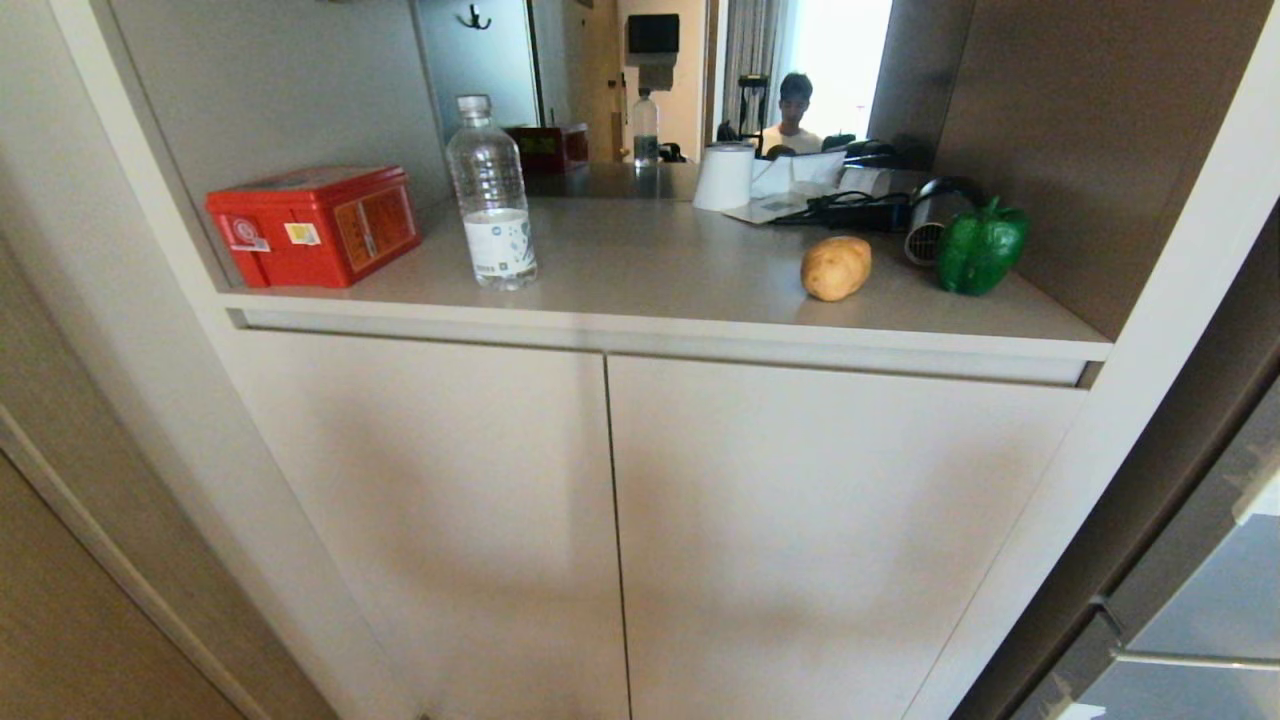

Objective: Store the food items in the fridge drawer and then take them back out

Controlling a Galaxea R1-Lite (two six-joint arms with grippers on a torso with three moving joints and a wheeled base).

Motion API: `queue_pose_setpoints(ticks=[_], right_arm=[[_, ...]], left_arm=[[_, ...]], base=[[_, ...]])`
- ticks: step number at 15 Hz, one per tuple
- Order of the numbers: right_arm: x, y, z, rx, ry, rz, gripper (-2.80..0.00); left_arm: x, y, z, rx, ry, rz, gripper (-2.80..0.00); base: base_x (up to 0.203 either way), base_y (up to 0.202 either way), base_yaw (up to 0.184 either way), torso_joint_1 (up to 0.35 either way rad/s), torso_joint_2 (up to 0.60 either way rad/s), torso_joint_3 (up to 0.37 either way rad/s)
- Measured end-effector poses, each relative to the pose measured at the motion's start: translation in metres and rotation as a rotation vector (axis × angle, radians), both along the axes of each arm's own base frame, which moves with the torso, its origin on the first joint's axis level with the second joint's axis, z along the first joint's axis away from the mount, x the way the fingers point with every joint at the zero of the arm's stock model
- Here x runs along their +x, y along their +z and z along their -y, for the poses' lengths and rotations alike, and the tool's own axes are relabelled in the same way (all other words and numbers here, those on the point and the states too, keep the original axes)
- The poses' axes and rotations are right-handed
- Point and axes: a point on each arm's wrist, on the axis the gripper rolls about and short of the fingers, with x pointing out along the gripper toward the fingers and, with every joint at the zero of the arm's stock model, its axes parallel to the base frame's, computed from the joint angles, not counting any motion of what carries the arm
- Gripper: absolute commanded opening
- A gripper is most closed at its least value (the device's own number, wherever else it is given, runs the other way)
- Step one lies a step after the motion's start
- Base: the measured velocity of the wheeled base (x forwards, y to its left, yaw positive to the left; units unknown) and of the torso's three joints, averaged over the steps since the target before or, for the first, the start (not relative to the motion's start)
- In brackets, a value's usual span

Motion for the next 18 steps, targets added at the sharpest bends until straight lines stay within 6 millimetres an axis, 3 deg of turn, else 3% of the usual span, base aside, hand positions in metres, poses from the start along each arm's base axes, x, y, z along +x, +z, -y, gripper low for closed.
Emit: queue_pose_setpoints(ticks=[18], right_arm=[[-0.0001, 0.0003, 0.0, 0.005, 0.0, 0.001, -2.8]], left_arm=[[0.0, 0.0001, 0.0, 0.011, -0.003, 0.0, -2.8]], base=[[0.0, 0.0, 0.0, 0.0, 0.0, 0.0]])
